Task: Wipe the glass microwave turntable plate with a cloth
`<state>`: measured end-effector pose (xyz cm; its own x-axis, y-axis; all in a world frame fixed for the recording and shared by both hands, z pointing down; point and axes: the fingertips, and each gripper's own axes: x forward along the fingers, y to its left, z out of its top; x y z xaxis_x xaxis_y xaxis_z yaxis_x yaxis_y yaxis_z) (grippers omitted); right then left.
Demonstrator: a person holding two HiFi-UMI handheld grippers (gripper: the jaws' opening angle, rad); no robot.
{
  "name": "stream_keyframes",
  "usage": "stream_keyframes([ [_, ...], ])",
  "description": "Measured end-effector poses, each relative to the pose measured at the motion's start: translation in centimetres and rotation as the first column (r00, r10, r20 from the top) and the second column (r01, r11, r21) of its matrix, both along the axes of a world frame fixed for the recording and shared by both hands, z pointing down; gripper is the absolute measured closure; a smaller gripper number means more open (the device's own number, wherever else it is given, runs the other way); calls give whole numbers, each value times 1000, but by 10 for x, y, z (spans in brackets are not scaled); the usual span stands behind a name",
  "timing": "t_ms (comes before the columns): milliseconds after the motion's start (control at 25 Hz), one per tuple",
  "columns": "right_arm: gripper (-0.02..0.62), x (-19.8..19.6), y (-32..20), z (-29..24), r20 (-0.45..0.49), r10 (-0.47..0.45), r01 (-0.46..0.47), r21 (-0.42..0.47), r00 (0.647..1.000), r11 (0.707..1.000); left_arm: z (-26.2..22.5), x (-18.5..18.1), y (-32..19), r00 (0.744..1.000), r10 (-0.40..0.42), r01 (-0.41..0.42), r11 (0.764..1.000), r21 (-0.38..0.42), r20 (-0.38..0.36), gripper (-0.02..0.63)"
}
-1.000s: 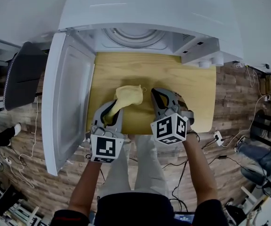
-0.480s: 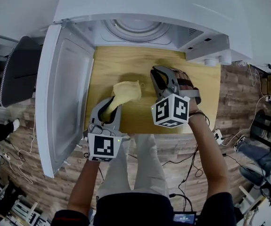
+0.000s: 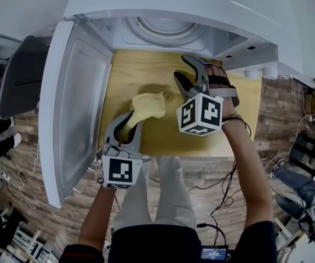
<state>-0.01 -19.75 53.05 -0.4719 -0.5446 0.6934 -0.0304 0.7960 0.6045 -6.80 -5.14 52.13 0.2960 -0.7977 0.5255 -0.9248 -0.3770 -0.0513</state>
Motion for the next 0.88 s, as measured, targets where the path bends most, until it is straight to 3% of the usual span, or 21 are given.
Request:
stream_keyframes([
  [240,355,-4,-17,-4,4,10,-10,23,1000,1000,1,-1,0,1000,-2,2,1000,2,1,545],
  [880,312,-16,-26,-12,-23,-26,27,66,999,997,4,-1,4,1000,-9,9,1000,-8,-12,545],
])
